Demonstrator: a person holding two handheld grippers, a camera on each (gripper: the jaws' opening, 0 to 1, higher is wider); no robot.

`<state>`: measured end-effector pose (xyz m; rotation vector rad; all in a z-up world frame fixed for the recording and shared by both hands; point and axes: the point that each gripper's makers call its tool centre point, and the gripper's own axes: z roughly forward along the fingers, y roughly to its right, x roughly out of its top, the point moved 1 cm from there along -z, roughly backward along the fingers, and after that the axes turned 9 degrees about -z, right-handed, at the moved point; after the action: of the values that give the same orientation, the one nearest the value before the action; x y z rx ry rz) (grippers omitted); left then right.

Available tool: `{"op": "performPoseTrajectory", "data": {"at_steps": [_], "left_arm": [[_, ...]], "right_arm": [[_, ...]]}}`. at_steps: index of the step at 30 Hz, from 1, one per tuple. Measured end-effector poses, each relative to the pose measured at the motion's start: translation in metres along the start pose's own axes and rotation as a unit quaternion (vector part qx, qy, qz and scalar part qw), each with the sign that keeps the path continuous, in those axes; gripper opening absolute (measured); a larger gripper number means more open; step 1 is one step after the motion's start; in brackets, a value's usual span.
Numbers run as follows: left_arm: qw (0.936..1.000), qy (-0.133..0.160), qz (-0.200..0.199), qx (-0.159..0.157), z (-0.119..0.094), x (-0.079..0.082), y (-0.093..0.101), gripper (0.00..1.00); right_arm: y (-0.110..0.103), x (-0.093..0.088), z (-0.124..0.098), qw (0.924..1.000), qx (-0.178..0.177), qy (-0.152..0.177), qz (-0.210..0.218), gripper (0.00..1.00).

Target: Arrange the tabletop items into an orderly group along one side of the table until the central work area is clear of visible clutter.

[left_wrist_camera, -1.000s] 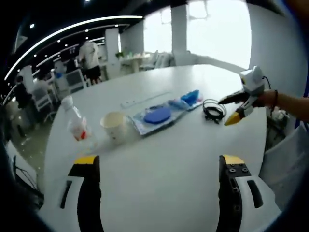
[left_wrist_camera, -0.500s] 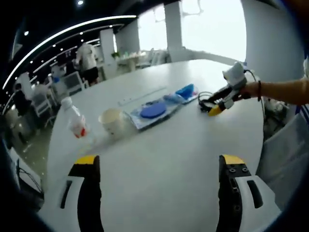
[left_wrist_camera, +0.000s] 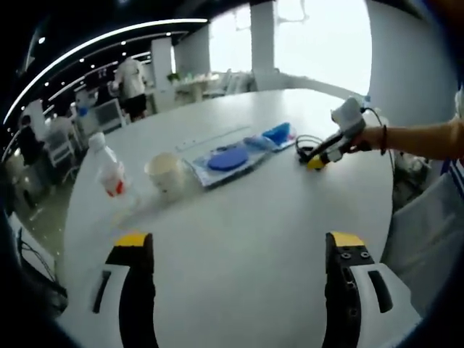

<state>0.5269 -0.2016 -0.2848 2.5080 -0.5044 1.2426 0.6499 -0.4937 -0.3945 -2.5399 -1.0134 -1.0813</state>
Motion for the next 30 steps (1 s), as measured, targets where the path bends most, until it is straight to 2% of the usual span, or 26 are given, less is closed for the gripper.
{"op": "performPoseTrajectory", "data": {"at_steps": [2, 3, 5, 10, 20, 23, 25, 30], "left_arm": [[1.0, -0.002, 0.001, 0.004, -0.001, -0.002, -0.001, 0.94], [1.0, -0.002, 0.0, 0.004, -0.001, -0.002, -0.001, 0.94], [0.9999, 0.004, -0.007, 0.01, -0.001, -0.001, -0.003, 0.94], [0.9998, 0.011, -0.014, 0.012, -0.003, 0.001, -0.004, 0.94], [0.9998, 0.008, -0.012, 0.011, -0.002, 0.0, -0.007, 0.93], [0.9998, 0.015, -0.016, 0.0, -0.002, 0.003, -0.005, 0.93], [0.9995, 0.022, -0.023, -0.004, -0.003, 0.006, -0.005, 0.93], [0.9995, 0.022, -0.023, -0.003, -0.002, 0.007, -0.005, 0.93]], "right_arm": [[0.005, -0.001, 0.0, 0.9998, -0.016, 0.0, -0.009, 0.15], [0.008, -0.001, 0.0, 0.9995, -0.022, -0.003, -0.022, 0.15], [0.003, 0.001, 0.0, 0.9997, -0.013, 0.005, -0.021, 0.14], [0.003, 0.005, -0.003, 0.9989, -0.024, 0.021, -0.034, 0.11], [0.011, 0.022, -0.024, 0.9949, -0.068, 0.058, -0.046, 0.09], [0.011, 0.028, -0.03, 0.994, -0.073, 0.069, -0.044, 0.09], [0.011, 0.035, -0.035, 0.9912, -0.089, 0.072, -0.065, 0.09], [0.0, 0.05, -0.04, 0.9886, -0.083, 0.087, -0.091, 0.09]]}}
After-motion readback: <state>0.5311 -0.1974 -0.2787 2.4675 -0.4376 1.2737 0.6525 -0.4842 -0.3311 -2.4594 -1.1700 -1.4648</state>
